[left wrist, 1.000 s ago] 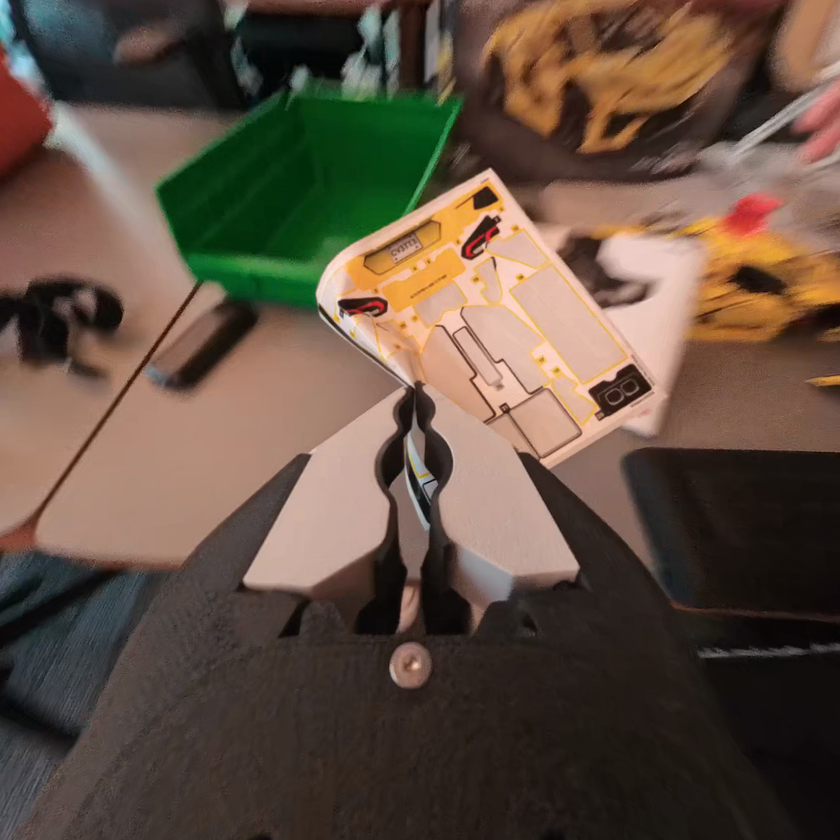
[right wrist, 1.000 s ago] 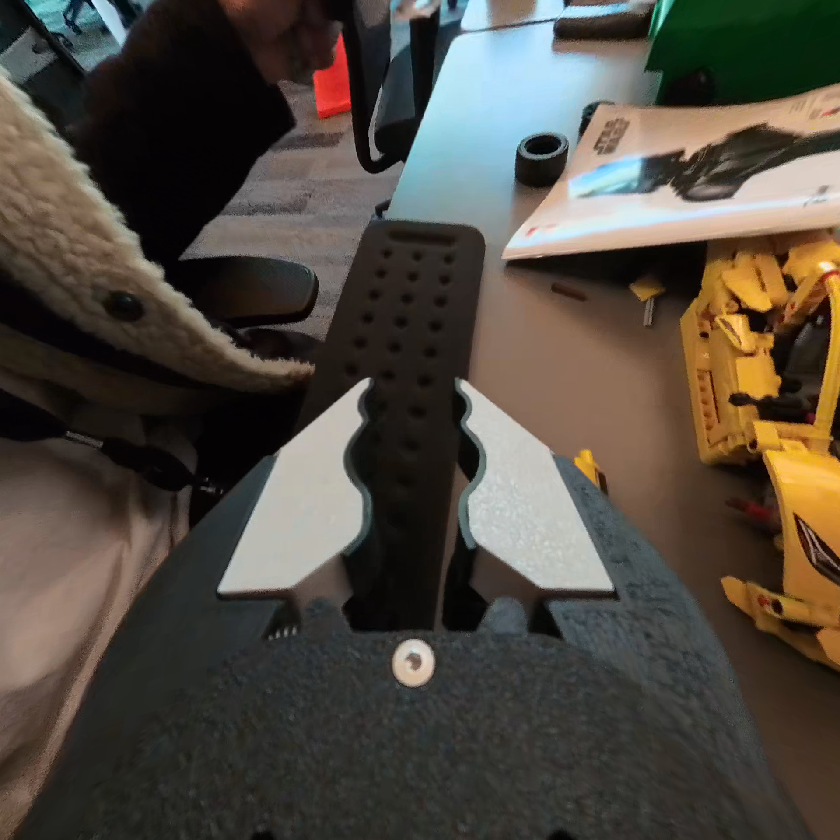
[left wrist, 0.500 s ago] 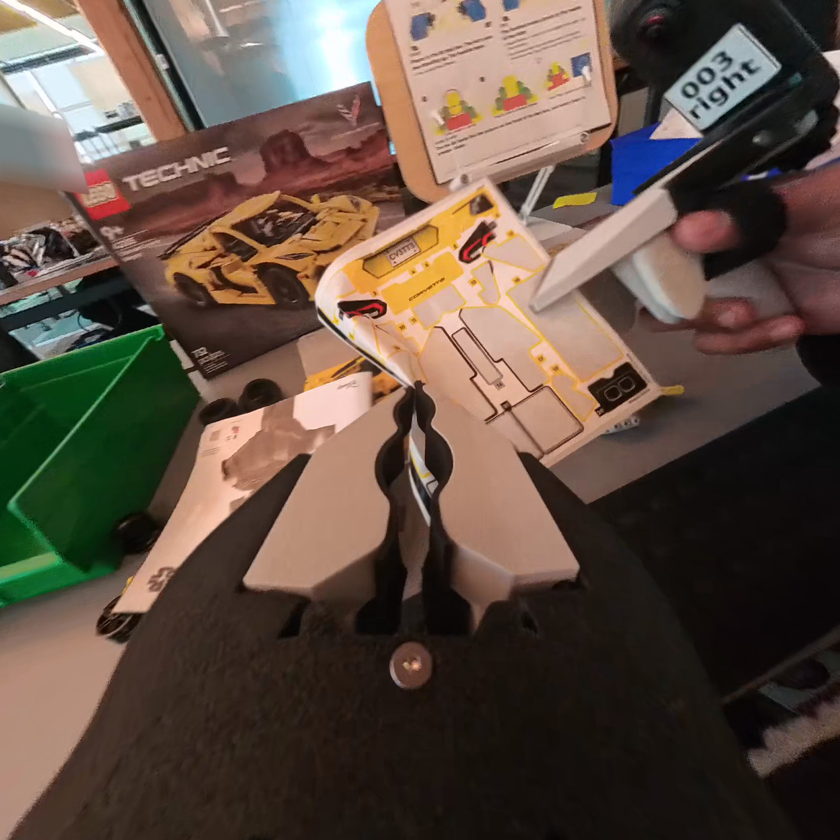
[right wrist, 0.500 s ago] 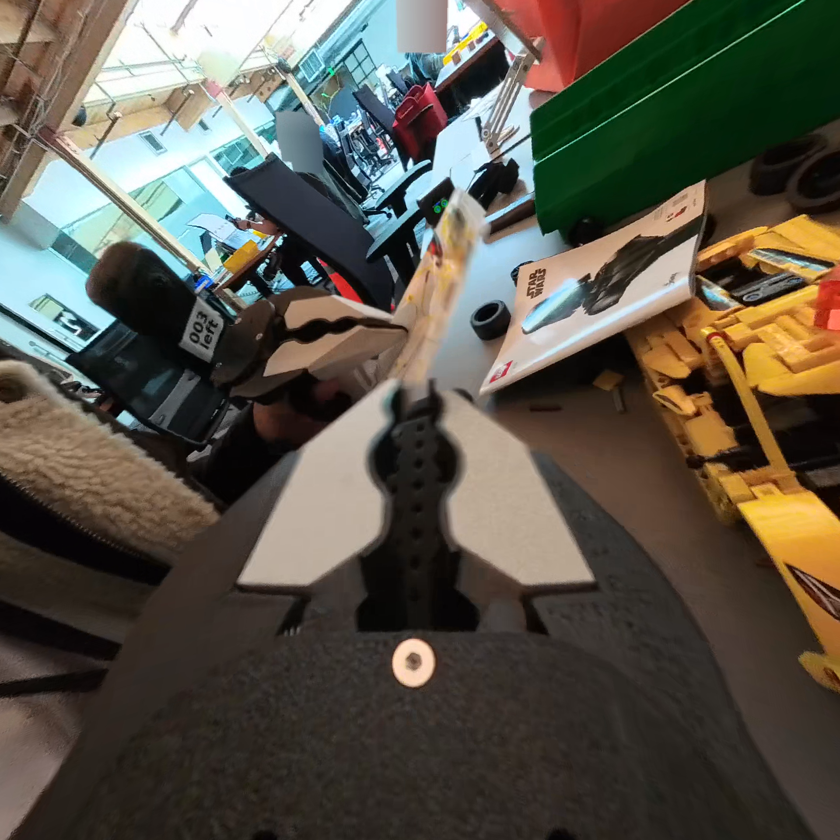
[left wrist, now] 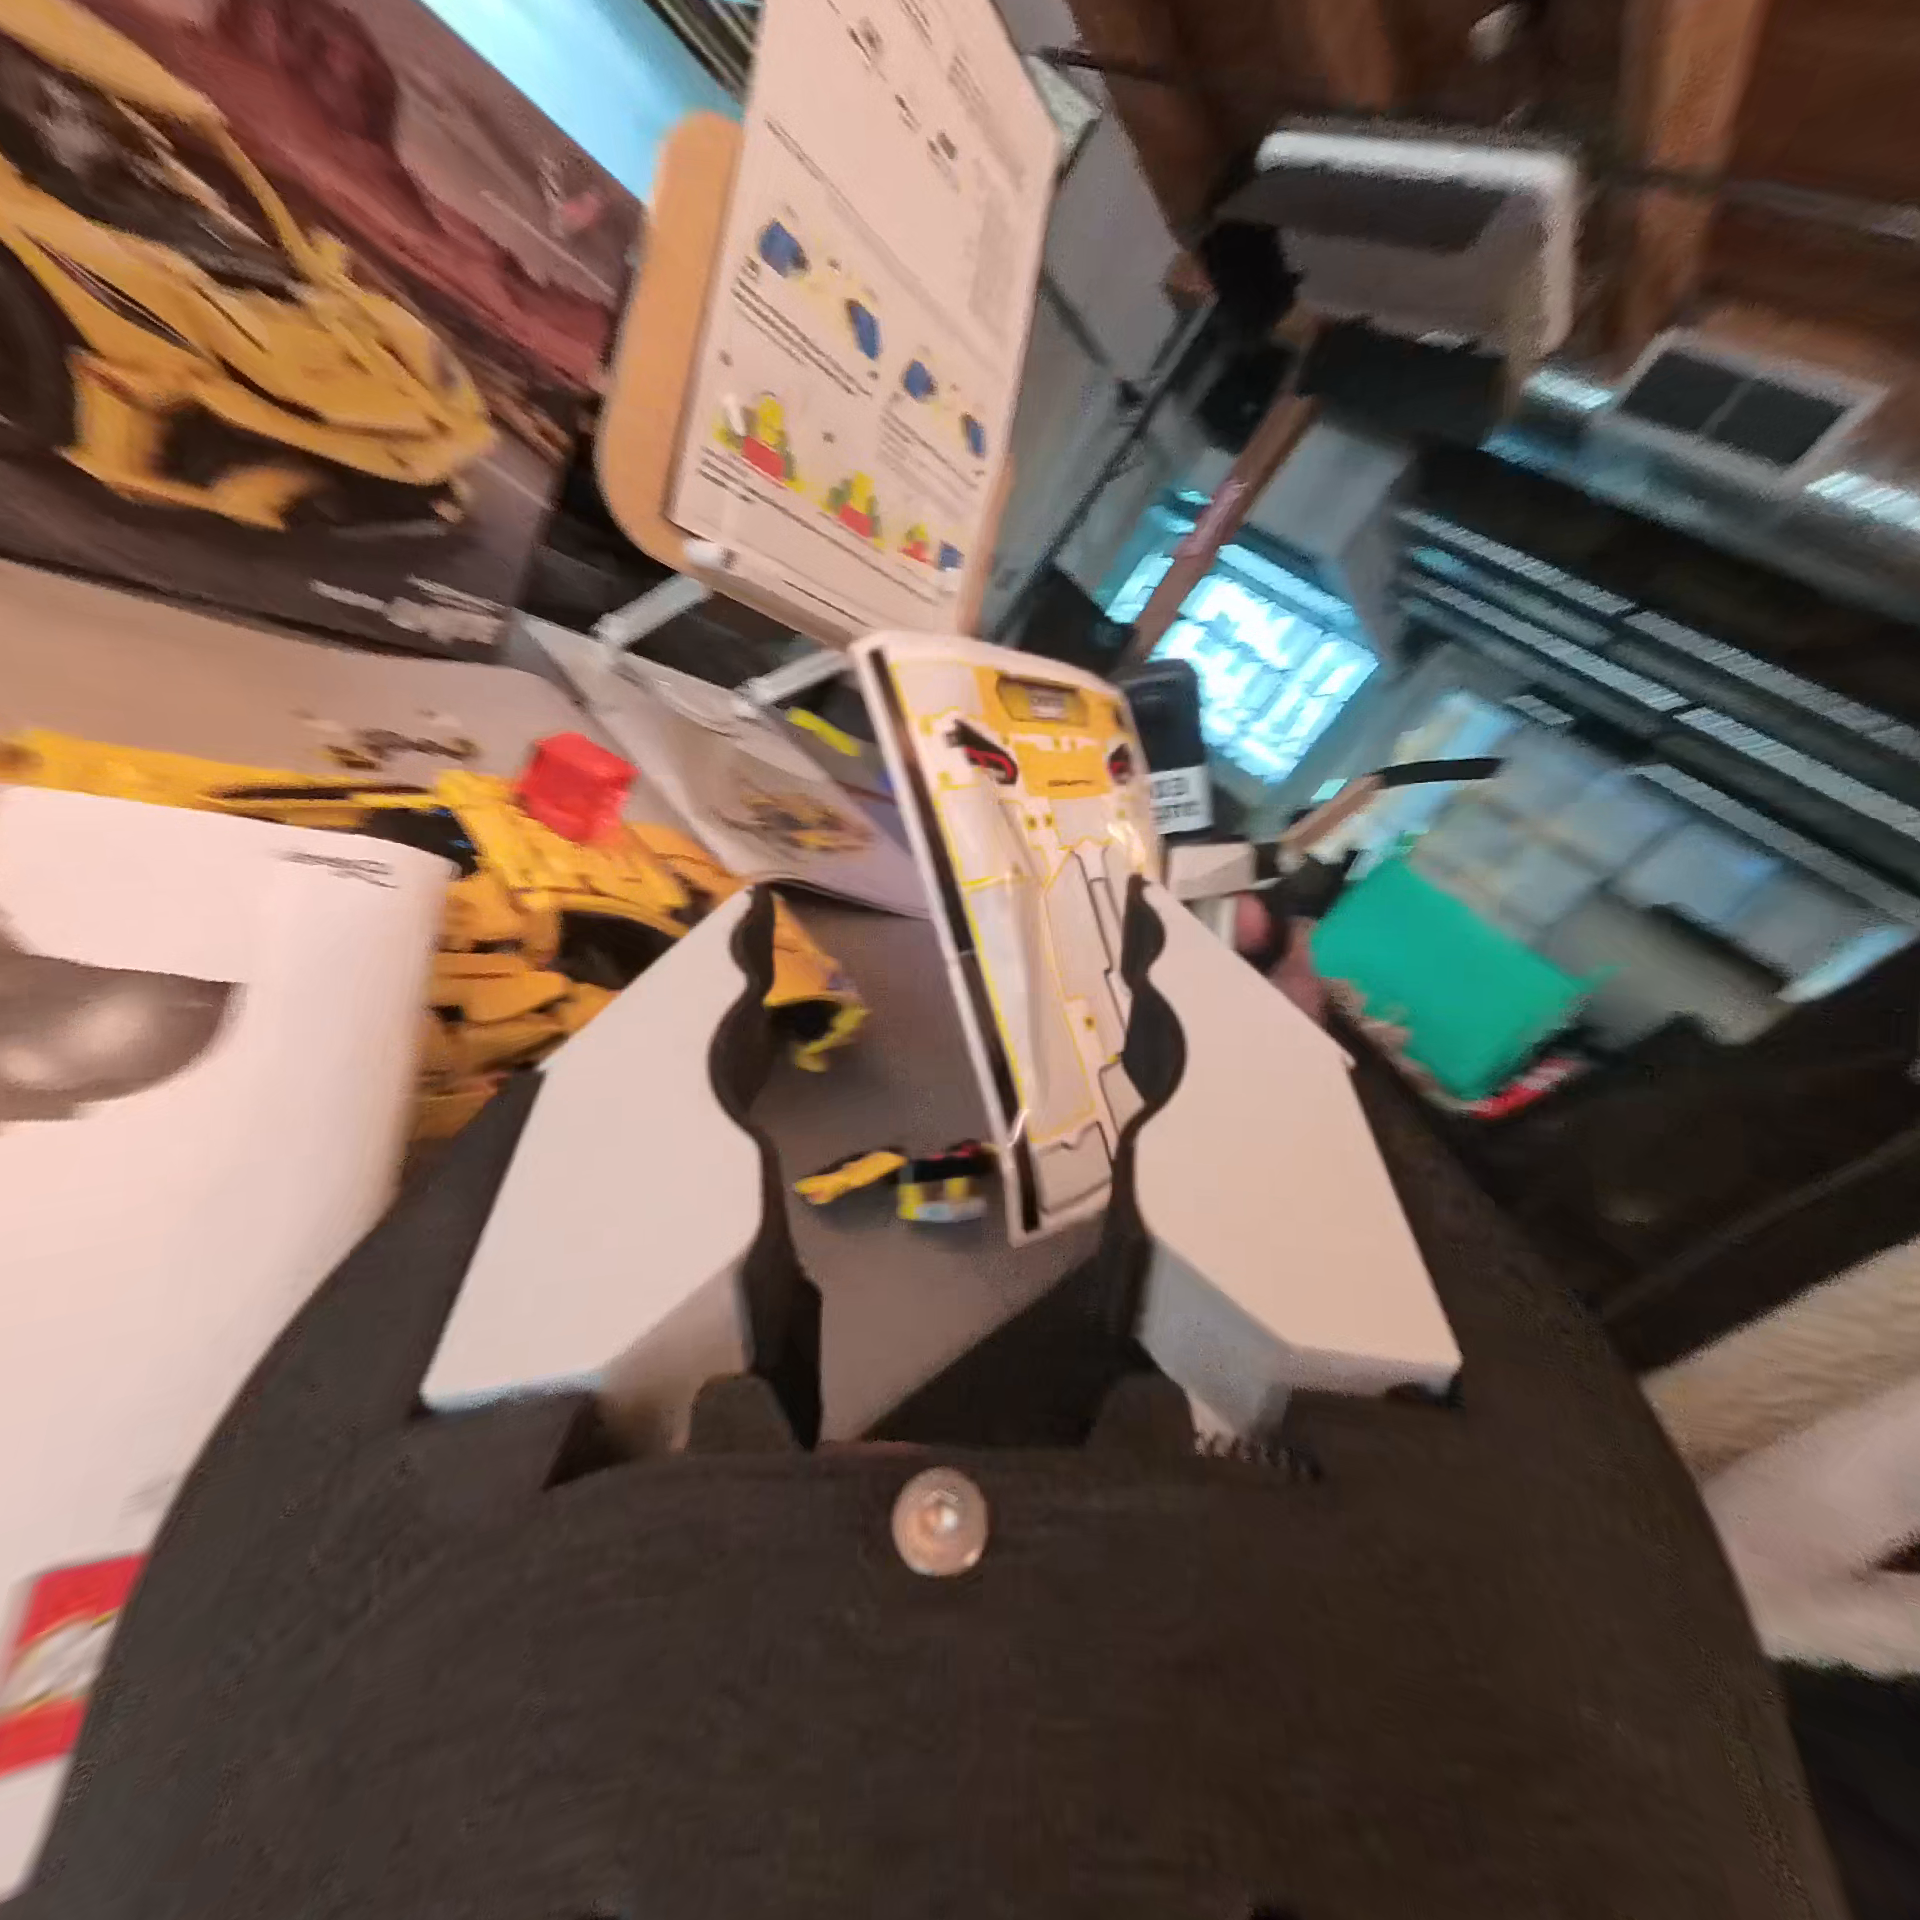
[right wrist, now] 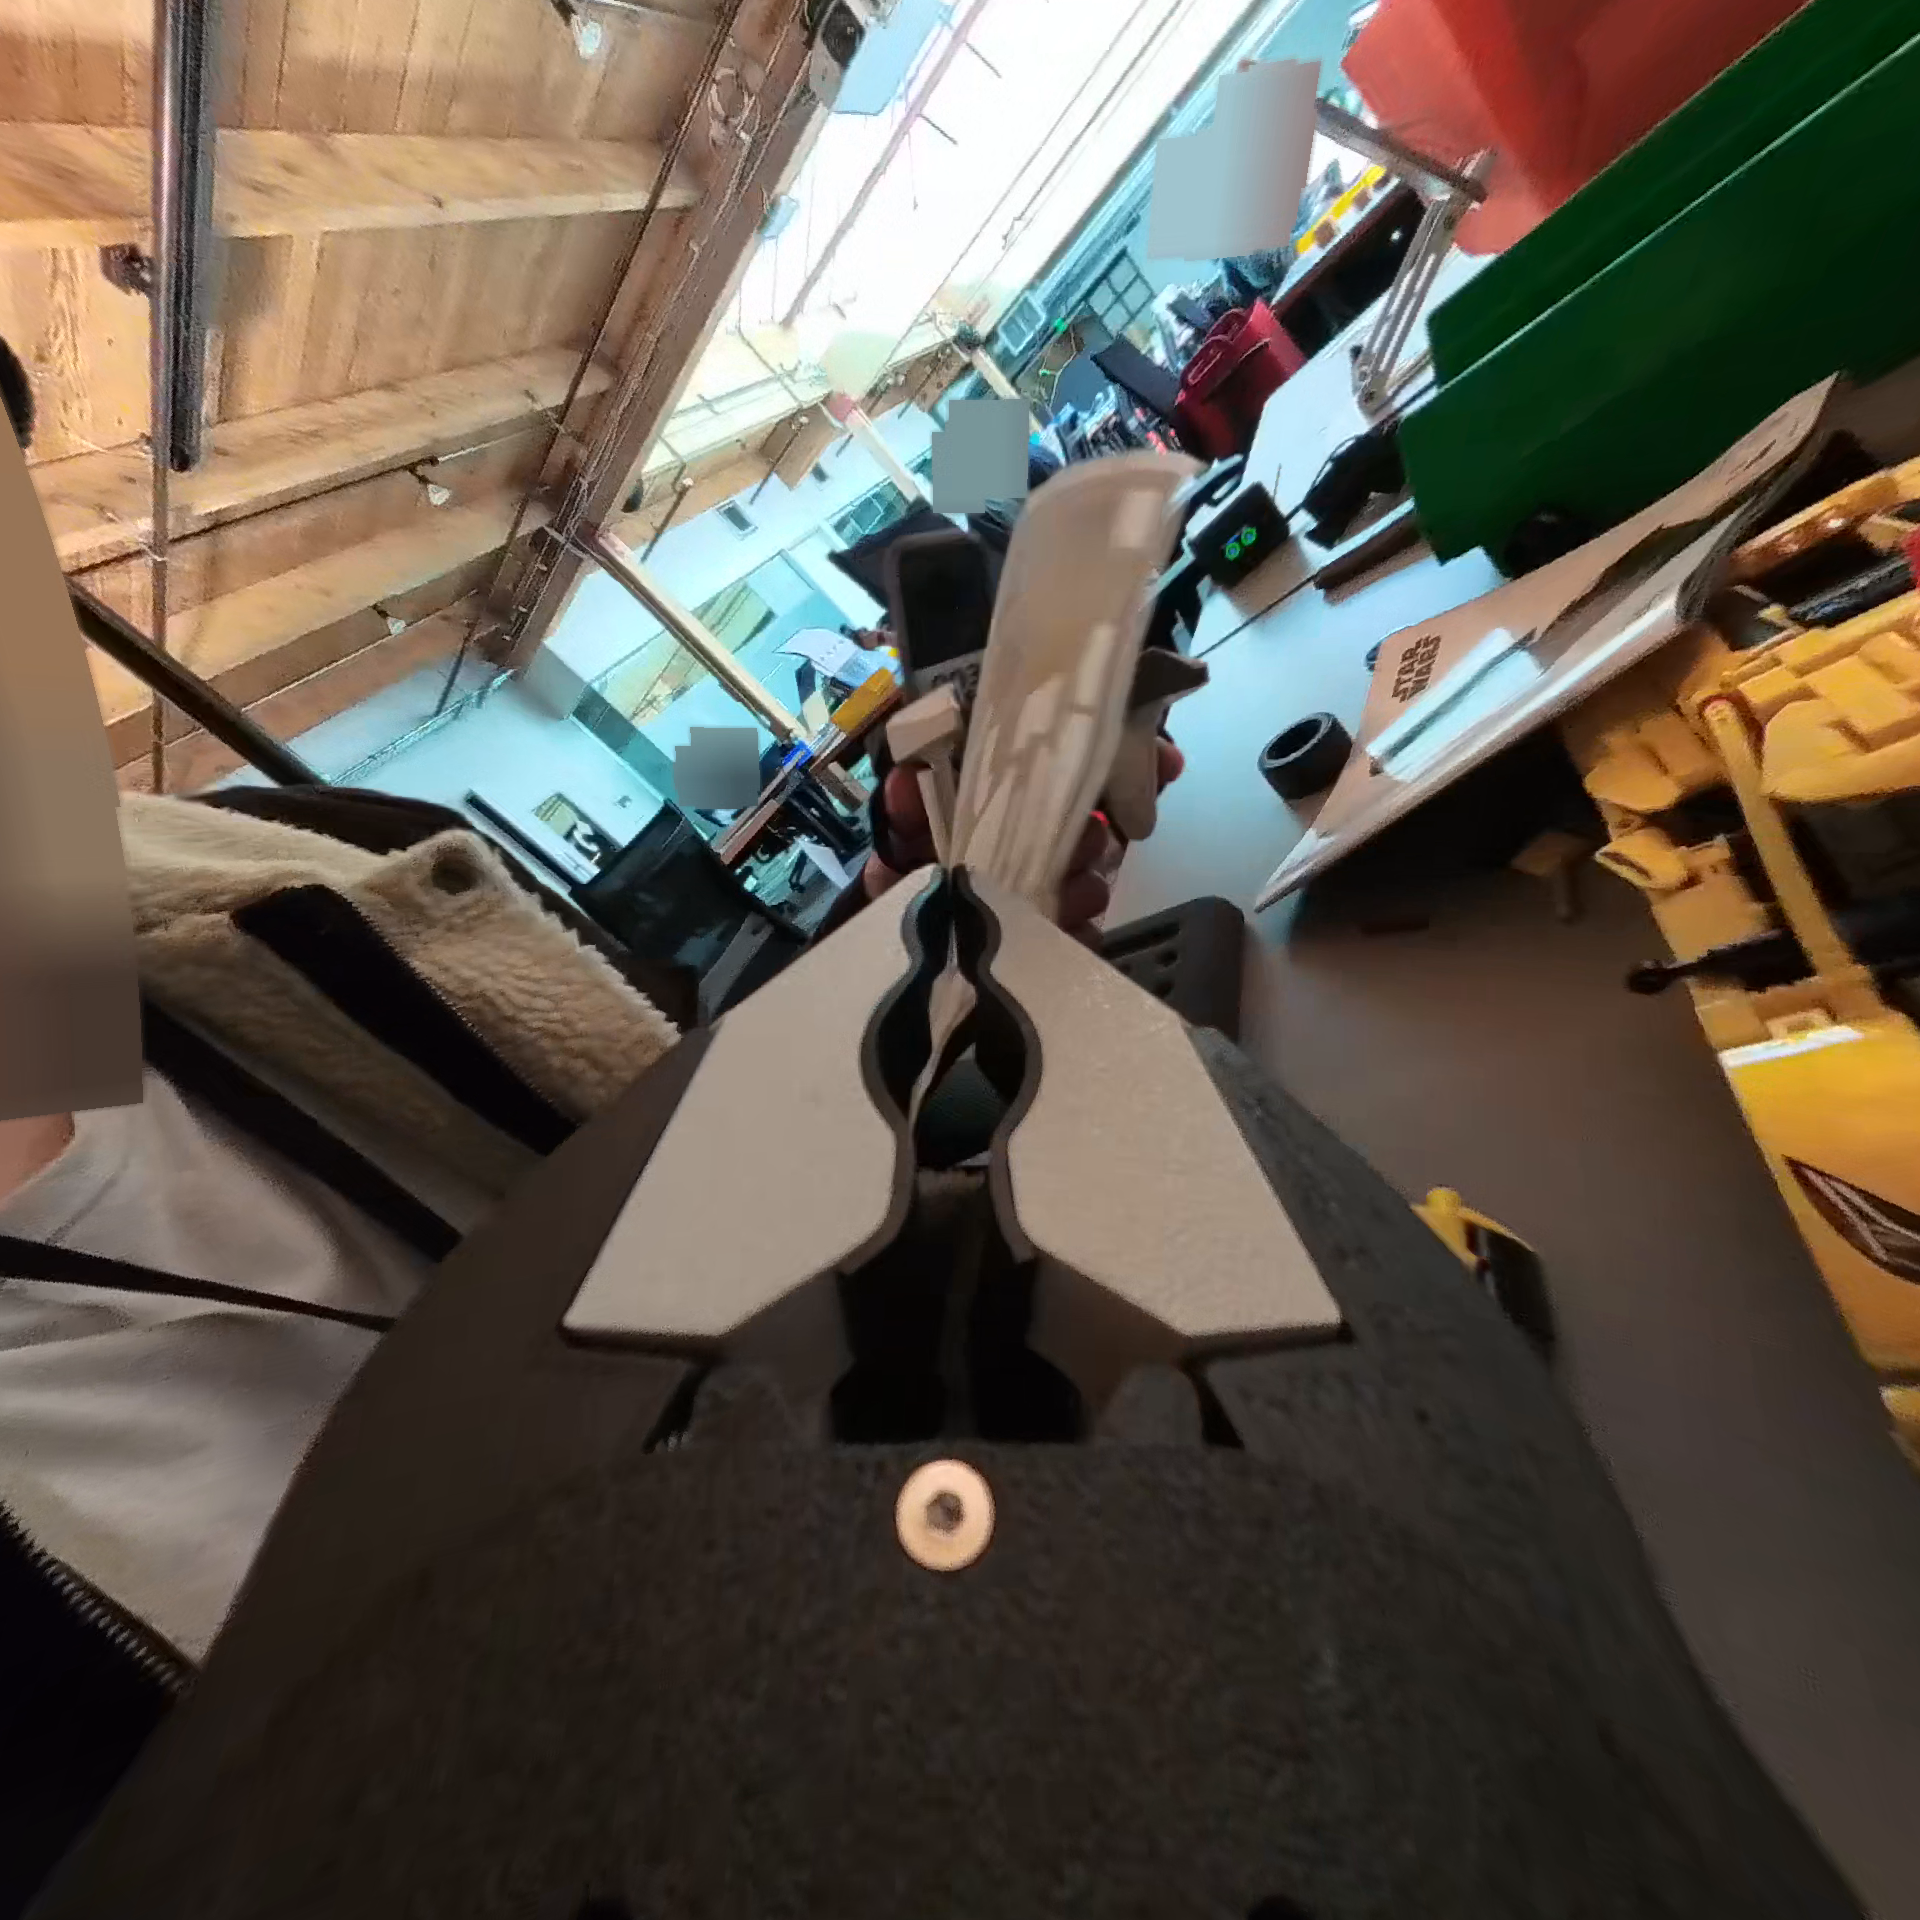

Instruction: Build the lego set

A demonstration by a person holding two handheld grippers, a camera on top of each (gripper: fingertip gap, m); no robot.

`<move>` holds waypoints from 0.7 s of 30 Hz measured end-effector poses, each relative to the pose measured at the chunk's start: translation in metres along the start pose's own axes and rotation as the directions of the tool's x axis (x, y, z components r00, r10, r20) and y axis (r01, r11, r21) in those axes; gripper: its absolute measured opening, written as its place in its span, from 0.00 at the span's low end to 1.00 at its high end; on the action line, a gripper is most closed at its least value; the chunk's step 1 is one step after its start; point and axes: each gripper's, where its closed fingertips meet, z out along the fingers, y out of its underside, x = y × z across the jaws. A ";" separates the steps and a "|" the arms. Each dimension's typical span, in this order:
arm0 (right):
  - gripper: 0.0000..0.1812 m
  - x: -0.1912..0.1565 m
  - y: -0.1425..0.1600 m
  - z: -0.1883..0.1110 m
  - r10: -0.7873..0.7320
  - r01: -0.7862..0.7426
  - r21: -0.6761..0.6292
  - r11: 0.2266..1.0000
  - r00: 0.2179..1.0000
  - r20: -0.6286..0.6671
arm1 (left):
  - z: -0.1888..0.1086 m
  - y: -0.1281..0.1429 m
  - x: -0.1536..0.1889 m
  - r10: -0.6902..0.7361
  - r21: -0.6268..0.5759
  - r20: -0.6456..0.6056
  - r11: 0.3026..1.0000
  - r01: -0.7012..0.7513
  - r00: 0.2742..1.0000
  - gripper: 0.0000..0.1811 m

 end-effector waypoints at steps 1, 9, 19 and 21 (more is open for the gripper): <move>0.00 0.001 0.003 0.000 -0.005 0.005 -0.012 1.000 1.000 -0.003 | 0.005 0.002 0.006 -0.053 -0.016 -0.061 0.999 0.052 0.997 0.37; 0.00 0.016 0.005 -0.009 0.027 -0.028 -0.020 0.999 0.998 -0.052 | 0.009 0.015 0.012 -0.185 -0.093 -0.194 0.981 0.170 0.964 0.00; 0.00 0.022 0.005 -0.010 0.062 -0.063 -0.006 0.998 0.996 -0.065 | 0.009 0.017 0.008 -0.174 -0.078 -0.159 0.984 0.163 0.972 0.00; 0.00 0.023 0.004 -0.012 0.080 -0.079 0.008 0.997 0.995 -0.061 | 0.009 0.017 0.010 -0.172 -0.064 -0.173 0.985 0.163 0.970 0.00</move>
